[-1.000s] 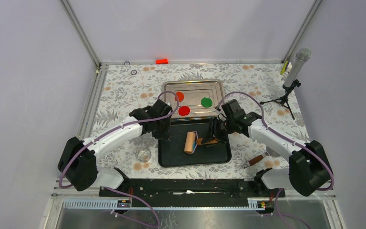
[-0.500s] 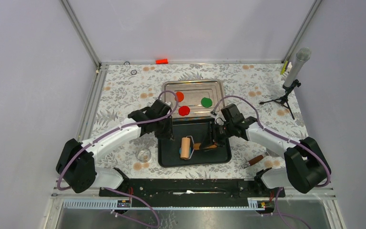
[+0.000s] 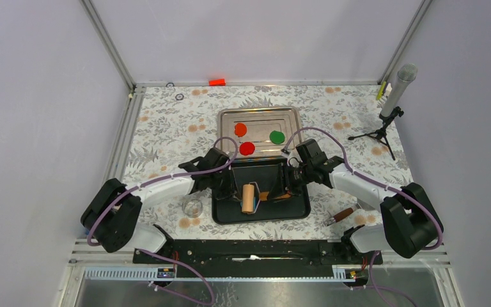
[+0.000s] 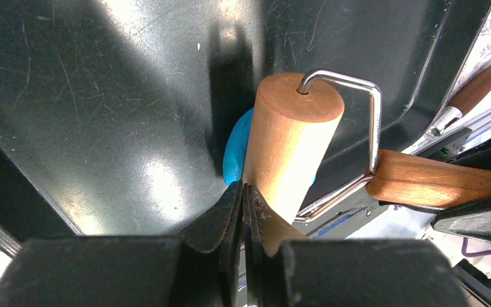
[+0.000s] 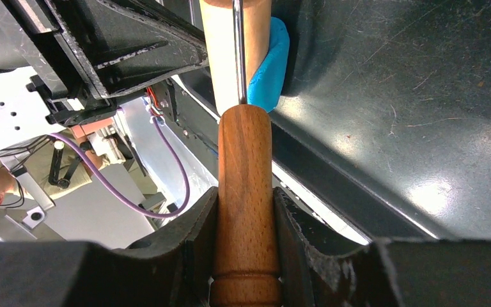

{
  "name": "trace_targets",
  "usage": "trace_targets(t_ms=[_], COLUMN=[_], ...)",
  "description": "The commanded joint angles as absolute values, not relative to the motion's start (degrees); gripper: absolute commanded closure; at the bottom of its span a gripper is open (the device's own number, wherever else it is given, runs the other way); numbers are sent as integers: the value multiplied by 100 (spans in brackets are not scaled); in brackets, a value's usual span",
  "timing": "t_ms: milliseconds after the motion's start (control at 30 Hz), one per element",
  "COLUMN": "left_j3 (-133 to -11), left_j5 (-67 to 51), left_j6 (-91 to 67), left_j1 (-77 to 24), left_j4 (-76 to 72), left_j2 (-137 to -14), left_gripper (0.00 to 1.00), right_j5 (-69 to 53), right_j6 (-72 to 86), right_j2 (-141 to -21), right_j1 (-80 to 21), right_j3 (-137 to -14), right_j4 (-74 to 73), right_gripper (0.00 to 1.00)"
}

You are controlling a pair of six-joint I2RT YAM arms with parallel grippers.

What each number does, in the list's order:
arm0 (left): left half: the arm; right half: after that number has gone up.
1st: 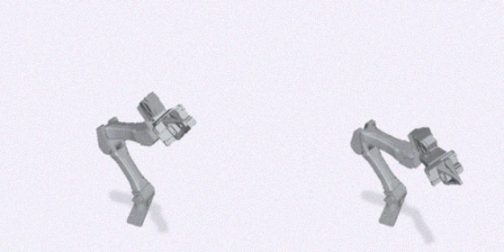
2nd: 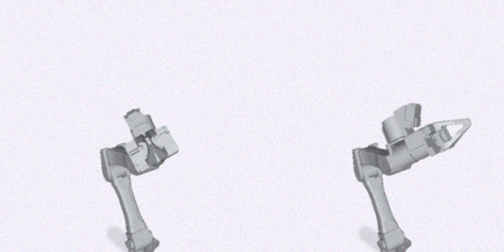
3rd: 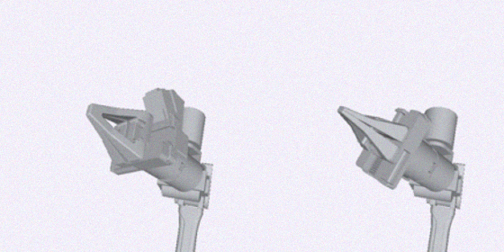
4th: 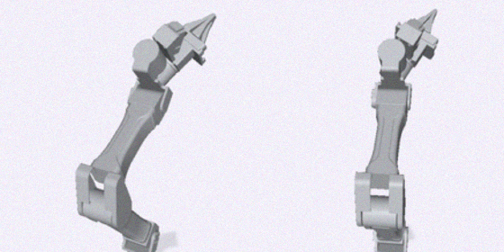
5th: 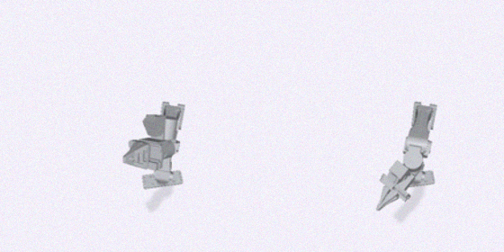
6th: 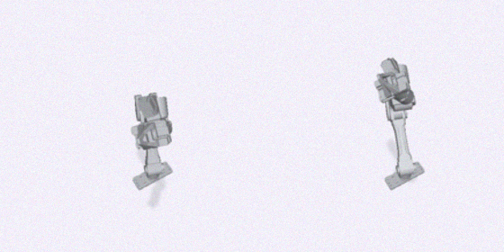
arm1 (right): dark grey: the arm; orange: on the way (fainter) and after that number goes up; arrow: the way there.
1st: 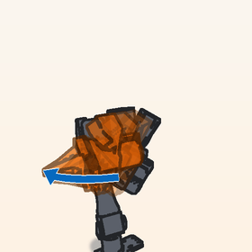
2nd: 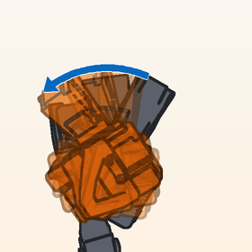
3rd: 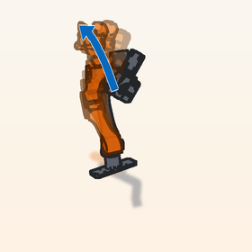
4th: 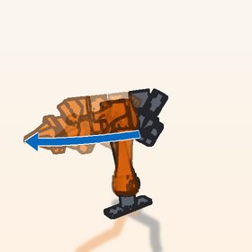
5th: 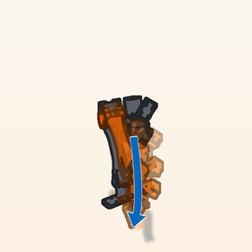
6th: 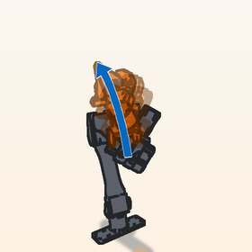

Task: Roll out the dumpling wrappers from the dough
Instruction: Flatten out the dough on the work surface.

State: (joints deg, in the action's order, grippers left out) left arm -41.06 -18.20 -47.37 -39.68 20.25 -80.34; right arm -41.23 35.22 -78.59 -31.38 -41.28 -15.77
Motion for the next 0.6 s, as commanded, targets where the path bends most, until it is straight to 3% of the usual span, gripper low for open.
trace_targets(t_ms=[0, 567], left_j3=[-3990, -4191], left_j5=[-1838, -1841], left_j6=[-4939, -4841], left_j1=[-3973, -4007], left_j4=[1616, 1519], left_j2=[-7884, -8759], left_gripper=[92, 94], right_j5=[-3876, -3973], right_j6=[3311, 3312], right_j2=[-7829, -7837], right_j1=[-3160, -3164], right_j3=[-4185, -4200], right_j4=[-1802, -1789], right_gripper=[100, 100])
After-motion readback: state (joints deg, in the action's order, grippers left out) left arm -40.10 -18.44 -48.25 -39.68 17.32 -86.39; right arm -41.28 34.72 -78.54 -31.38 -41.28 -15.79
